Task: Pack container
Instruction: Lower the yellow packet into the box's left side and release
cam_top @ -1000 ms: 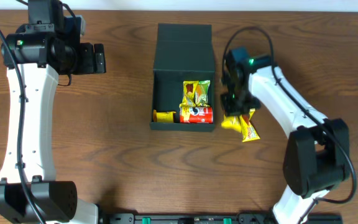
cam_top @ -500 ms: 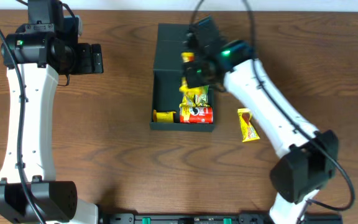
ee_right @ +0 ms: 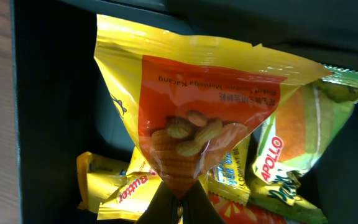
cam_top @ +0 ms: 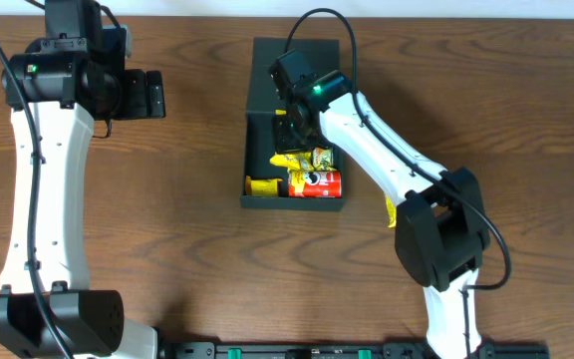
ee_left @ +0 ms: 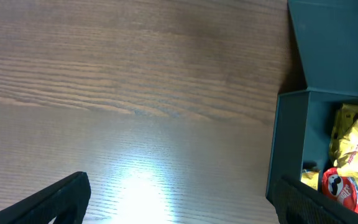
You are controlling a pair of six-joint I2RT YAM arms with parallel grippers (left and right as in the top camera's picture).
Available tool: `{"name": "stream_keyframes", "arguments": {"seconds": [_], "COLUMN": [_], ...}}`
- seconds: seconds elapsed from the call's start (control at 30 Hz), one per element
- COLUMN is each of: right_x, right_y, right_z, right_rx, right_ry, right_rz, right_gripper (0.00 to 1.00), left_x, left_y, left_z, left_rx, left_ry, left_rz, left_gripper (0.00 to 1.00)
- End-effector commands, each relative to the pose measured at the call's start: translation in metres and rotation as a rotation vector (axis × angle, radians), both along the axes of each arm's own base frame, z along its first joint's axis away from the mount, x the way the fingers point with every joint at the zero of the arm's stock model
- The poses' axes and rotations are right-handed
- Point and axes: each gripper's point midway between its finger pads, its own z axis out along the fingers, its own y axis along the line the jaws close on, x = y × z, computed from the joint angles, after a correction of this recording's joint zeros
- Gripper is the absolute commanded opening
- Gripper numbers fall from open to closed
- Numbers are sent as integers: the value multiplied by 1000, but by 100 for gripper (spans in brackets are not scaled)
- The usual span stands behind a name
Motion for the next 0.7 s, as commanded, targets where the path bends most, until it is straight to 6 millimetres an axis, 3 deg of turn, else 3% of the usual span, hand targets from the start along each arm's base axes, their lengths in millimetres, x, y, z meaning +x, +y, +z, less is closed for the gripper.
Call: {"name": "stream_keyframes", "arguments": {"seconds": [0.0,0.37,0.67], "right_x": [0,-9,-9], "right_y": [9,12,7], "right_z": [8,-20,-24], "right_rx": [32,-2,-27], "right_ry": [-8,60,64], "right_rz": [-7,-8,-16], "right_gripper": [2,1,2], "left_x": [1,1,1], "left_y": [4,4,4], "left_z": [0,0,0], "left_rx": [11,11,11], "left_ry": [2,2,2], "left_rz": [21,21,21], "left_gripper": [95,95,95]}}
